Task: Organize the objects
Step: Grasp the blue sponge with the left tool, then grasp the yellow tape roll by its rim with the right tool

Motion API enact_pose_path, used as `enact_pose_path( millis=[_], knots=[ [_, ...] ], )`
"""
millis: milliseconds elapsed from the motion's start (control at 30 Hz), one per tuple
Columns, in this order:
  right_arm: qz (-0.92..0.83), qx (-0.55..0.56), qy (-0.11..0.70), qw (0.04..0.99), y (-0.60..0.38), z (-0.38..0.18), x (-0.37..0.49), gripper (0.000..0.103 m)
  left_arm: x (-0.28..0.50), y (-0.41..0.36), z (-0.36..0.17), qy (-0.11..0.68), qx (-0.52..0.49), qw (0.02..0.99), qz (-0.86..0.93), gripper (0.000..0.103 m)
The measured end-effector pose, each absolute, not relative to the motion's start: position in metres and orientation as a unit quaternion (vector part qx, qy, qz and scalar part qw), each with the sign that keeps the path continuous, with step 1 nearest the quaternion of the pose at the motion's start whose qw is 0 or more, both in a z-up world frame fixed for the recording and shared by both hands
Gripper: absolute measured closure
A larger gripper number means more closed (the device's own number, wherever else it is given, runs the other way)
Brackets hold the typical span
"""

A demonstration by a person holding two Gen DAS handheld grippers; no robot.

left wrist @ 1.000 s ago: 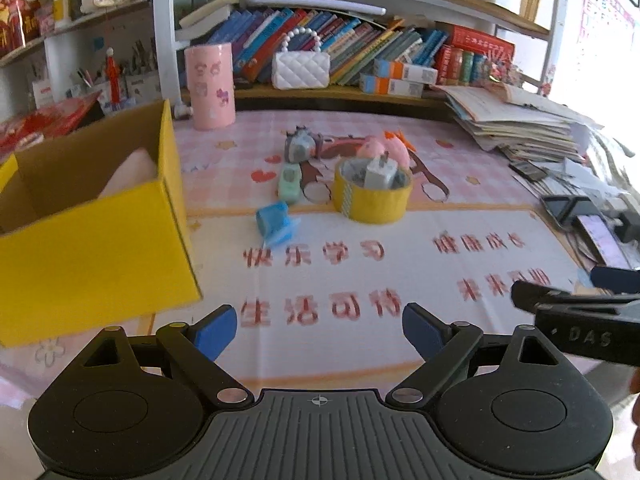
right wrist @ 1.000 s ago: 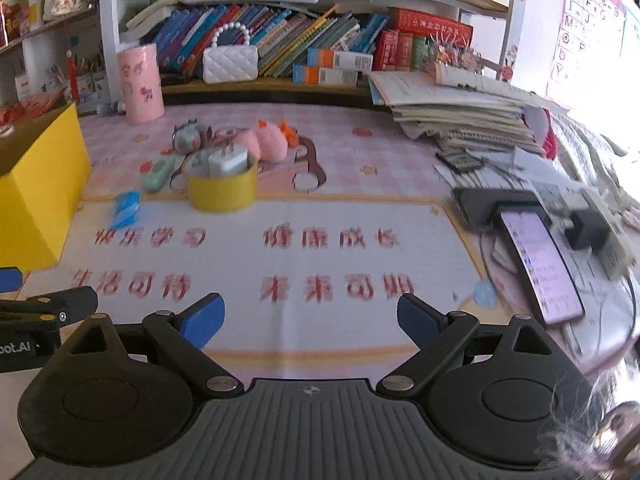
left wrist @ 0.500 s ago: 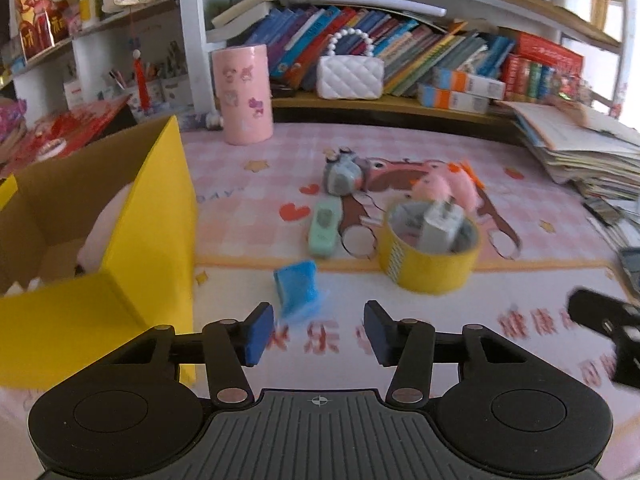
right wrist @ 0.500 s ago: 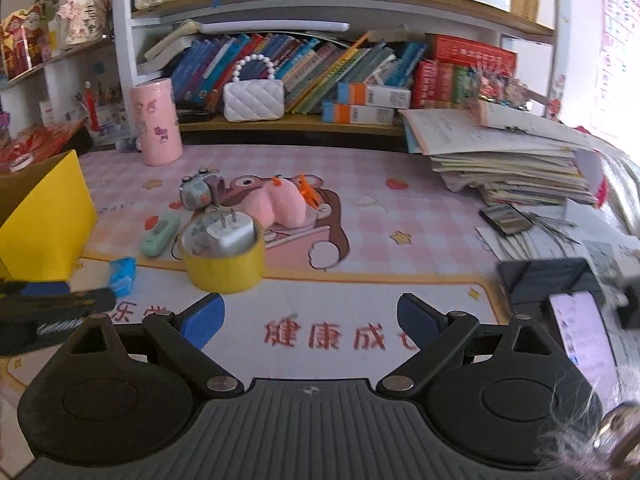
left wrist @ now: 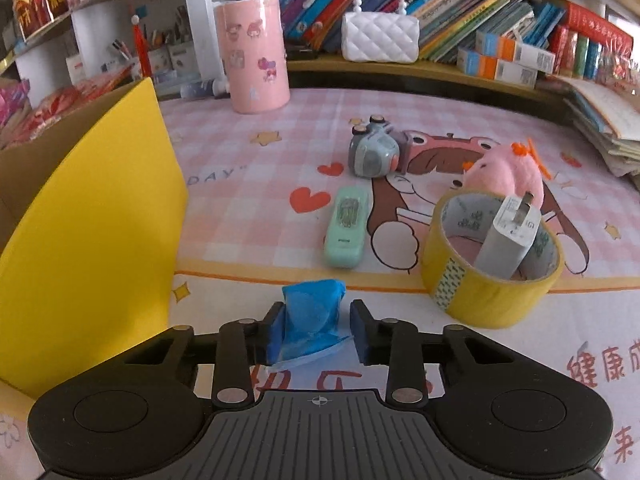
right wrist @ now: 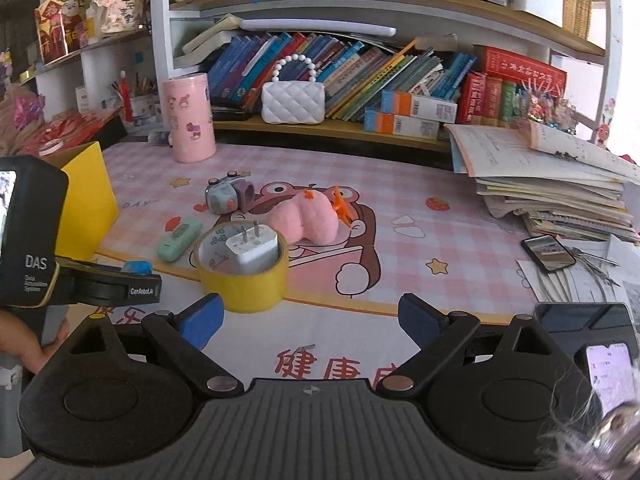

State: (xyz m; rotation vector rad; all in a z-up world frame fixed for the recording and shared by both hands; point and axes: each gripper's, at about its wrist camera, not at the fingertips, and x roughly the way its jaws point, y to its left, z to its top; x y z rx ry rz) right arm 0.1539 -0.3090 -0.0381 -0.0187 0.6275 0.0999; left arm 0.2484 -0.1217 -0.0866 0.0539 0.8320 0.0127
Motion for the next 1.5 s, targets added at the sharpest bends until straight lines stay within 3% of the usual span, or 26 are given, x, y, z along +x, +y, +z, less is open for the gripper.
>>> enact_pose_path(
  millis=[100,667,700,733,800,1100,1500],
  knots=[
    [0.056,-0.004,0.314,0.948,-0.308,-0.041,0.162,0.008,0.244,-0.118,-0.08,0.407,0.022,0.913,-0.007,0.076],
    [0.13,-0.073,0.351,0.924,-0.247,-0.093,0.263,0.002,0.146,-0.077,-0.033,0.404,-0.005,0.915,-0.028,0.076],
    [0.132,-0.079,0.351,0.924,-0.245,-0.095,0.266,0.005,0.144,-0.074,-0.034,0.404,-0.008,0.914,-0.023,0.076],
    [0.132,-0.084,0.352,0.923,-0.243,-0.096,0.268,0.015,0.143,-0.071,-0.034,0.405,-0.01,0.914,-0.019,0.076],
    [0.131,-0.086,0.349,0.924,-0.242,-0.095,0.268,0.016,0.139,-0.066,-0.033,0.403,-0.015,0.915,-0.013,0.076],
    [0.109,-0.055,0.269,0.955,-0.248,-0.043,0.229,0.016,0.133,-0.052,-0.032,0.393,-0.03,0.919,-0.023,0.076],
    [0.067,0.008,0.345,0.936,-0.222,-0.021,0.144,0.016,0.112,-0.018,-0.023,0.356,-0.058,0.932,-0.031,0.076]
  ],
)
